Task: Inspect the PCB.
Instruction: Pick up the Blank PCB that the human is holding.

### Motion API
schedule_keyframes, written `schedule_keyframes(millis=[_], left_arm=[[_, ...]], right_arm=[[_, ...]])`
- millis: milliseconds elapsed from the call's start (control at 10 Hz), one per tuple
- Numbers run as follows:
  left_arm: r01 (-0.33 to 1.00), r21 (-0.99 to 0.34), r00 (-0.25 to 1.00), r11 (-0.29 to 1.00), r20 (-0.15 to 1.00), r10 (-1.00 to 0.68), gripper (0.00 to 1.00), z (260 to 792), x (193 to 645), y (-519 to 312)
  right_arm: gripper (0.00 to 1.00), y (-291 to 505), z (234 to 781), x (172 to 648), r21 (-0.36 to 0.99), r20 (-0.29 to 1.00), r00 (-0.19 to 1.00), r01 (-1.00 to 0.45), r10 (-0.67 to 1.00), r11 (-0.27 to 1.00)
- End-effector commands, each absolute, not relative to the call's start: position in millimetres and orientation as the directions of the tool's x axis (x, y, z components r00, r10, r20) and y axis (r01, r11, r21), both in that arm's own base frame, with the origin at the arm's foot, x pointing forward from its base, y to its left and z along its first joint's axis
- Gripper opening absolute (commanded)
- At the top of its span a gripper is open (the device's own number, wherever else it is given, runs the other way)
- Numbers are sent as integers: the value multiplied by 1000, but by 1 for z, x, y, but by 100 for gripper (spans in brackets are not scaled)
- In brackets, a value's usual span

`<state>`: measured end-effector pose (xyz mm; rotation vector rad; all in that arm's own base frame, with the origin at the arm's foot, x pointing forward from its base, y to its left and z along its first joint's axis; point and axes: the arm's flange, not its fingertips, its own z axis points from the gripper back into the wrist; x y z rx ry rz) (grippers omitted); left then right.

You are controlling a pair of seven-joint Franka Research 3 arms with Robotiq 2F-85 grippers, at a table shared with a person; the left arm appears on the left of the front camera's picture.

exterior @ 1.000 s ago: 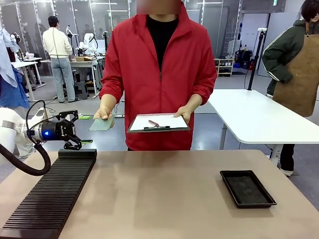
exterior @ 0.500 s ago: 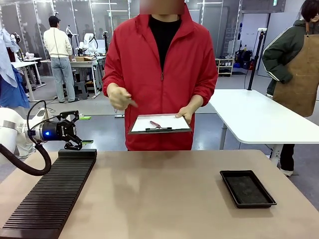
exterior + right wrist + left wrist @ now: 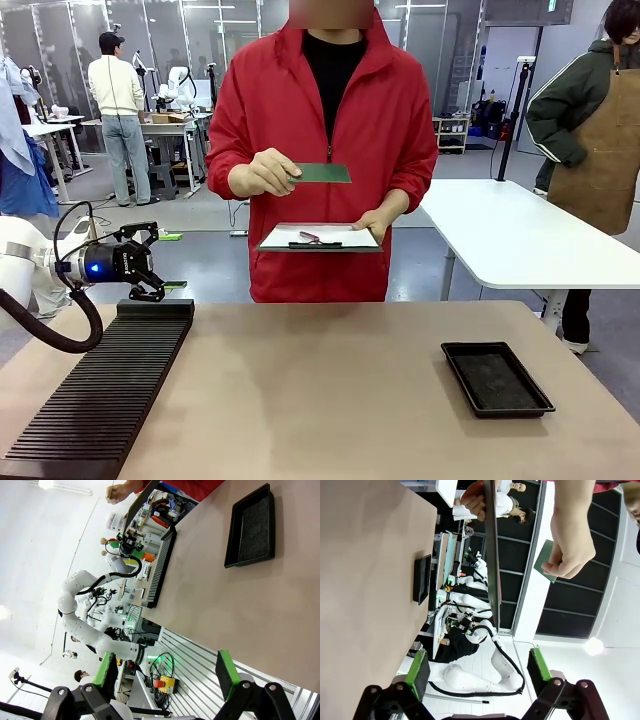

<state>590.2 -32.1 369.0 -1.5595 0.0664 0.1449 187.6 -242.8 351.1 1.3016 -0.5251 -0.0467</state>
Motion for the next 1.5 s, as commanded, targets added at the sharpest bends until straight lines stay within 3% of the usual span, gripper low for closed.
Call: schedule_keyframes(millis=[0, 400, 700, 900, 1000, 1200, 1400], left_arm=[[-134, -991, 990, 7, -133, 53, 100, 369, 591, -32], [-112, -994, 994, 2, -112, -5, 100, 380, 579, -24], [-33, -998, 999, -48, -31, -39, 100, 412, 509, 42], [35, -999, 998, -35, 37, -52, 100, 409, 452, 102], [96, -995, 994, 39, 93, -59, 100, 401, 421, 128], [157, -986, 987, 52, 158, 11, 100, 395, 358, 173], [148, -987, 983, 55, 153, 101, 100, 388, 322, 210]], right_arm=[[100, -243, 353, 187, 922, 354, 877, -270, -324, 278], [100, -243, 353, 187, 922, 354, 877, -270, -324, 278], [100, -243, 353, 187, 922, 354, 877, -270, -324, 278], [100, -243, 353, 187, 922, 354, 877, -270, -324, 278], [100, -243, 353, 187, 922, 354, 877, -270, -324, 278], [100, -243, 353, 187, 922, 354, 877, -270, -324, 278], [100, -243, 353, 187, 922, 354, 877, -270, -324, 278]])
